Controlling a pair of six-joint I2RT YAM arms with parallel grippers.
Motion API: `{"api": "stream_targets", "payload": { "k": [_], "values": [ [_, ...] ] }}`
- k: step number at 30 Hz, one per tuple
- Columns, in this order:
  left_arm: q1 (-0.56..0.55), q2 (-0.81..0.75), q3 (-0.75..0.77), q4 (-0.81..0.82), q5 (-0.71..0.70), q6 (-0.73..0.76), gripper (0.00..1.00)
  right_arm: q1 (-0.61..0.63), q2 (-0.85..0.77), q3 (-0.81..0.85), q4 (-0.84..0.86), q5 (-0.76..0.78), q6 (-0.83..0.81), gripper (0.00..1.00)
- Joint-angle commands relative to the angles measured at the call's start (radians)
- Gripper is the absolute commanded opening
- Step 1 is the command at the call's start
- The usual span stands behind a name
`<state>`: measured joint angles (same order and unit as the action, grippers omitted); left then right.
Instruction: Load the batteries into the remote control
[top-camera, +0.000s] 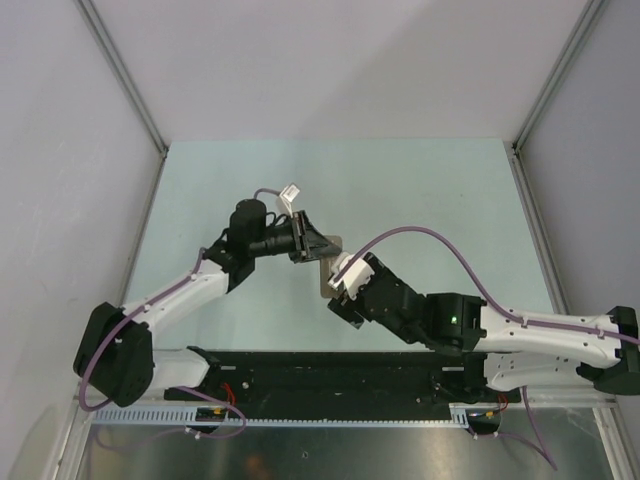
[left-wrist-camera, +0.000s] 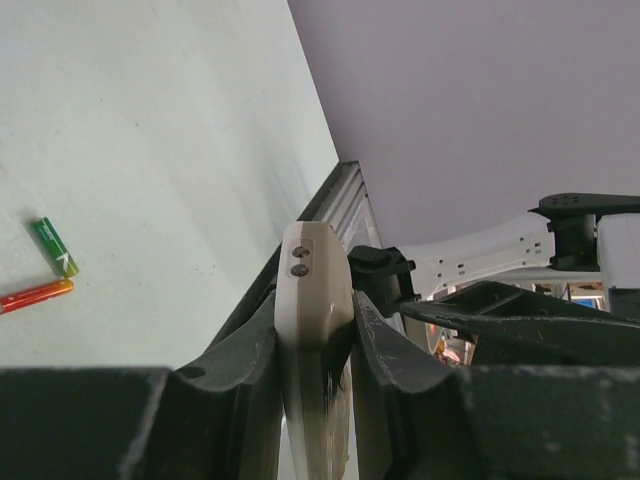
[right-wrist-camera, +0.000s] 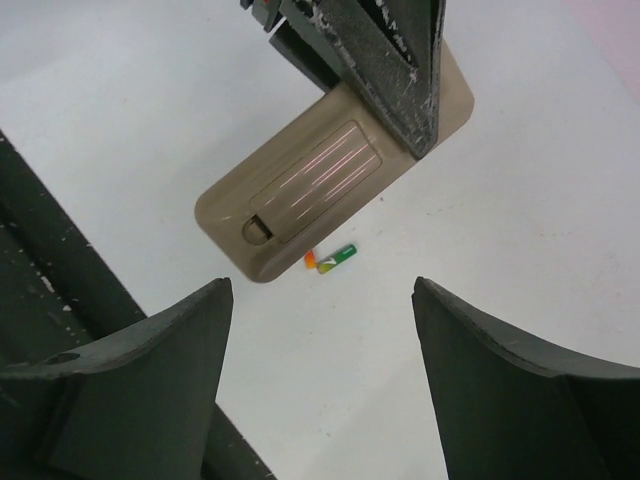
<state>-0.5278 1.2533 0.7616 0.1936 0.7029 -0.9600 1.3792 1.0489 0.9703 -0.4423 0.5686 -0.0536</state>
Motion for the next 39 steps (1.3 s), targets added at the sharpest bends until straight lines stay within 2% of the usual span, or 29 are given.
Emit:
{"api": "stream_targets", "payload": {
  "k": [1, 17, 39],
  "values": [
    [0.003, 0.024, 0.054, -0.02, 0.107, -0.009, 0.0, -0.008, 0.002, -0.005, 0.08, 0.059, -0.066, 0.77],
    [0.005, 0.052, 0.091, -0.092, 0.119, 0.026, 0.0, -0.043, -0.012, -0.042, 0.195, -0.121, -0.109, 0.71],
    [-0.009, 0.032, 0.105, -0.117, 0.112, 0.023, 0.0, -0.031, 0.049, -0.042, 0.168, -0.081, -0.103, 0.67]
  ]
}}
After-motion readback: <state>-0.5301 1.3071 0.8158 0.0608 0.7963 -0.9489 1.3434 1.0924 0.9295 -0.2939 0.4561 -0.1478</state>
